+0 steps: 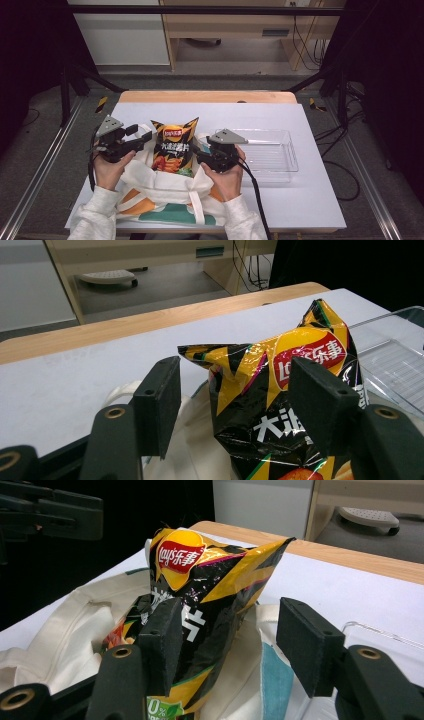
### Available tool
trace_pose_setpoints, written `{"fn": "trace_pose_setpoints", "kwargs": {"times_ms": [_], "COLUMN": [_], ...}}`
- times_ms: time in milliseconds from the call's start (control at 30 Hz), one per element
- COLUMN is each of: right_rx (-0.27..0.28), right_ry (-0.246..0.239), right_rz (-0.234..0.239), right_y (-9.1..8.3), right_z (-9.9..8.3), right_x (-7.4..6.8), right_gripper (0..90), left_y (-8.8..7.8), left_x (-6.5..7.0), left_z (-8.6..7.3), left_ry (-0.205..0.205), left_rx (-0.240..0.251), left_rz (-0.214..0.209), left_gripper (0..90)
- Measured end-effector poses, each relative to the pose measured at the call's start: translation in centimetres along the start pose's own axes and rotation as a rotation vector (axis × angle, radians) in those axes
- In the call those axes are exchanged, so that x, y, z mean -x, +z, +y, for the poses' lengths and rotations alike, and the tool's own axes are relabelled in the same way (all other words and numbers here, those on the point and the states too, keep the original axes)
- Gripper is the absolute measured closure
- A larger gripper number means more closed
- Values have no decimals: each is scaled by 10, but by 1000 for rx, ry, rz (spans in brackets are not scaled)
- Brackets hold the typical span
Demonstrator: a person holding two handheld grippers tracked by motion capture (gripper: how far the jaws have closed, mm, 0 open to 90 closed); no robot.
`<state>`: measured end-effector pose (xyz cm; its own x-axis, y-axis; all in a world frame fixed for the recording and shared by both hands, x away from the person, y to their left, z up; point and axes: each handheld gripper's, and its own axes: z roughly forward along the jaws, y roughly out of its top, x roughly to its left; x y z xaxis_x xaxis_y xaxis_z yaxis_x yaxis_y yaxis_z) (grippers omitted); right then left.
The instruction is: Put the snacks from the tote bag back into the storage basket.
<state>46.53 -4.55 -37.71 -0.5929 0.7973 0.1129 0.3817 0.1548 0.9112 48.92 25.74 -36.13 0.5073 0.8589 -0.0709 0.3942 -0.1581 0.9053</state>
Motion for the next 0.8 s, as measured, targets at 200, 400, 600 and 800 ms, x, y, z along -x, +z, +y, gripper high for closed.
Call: {"fn": "trace_pose_setpoints", "kwargs": {"times_ms": [200, 400, 600, 800], "right_rx": [-12, -21, -35, -44], "right_ry": [8, 36, 55, 66], "right_rz": [12, 15, 10, -11], "right_y": [7, 18, 33, 47], "right_z": [2, 2, 5, 10], "right_x": [-2, -3, -4, -5], "right_gripper": [450, 444, 398, 350], "left_y": [10, 20, 30, 35], "left_x": [4, 0, -3, -2], "left_z": [-7, -20, -31, -41], "left_ry": [15, 26, 41, 77], "left_rx": [-32, -92, -159, -197], "left_rz": [-8, 5, 14, 30], "left_gripper": [389, 428, 457, 477]}}
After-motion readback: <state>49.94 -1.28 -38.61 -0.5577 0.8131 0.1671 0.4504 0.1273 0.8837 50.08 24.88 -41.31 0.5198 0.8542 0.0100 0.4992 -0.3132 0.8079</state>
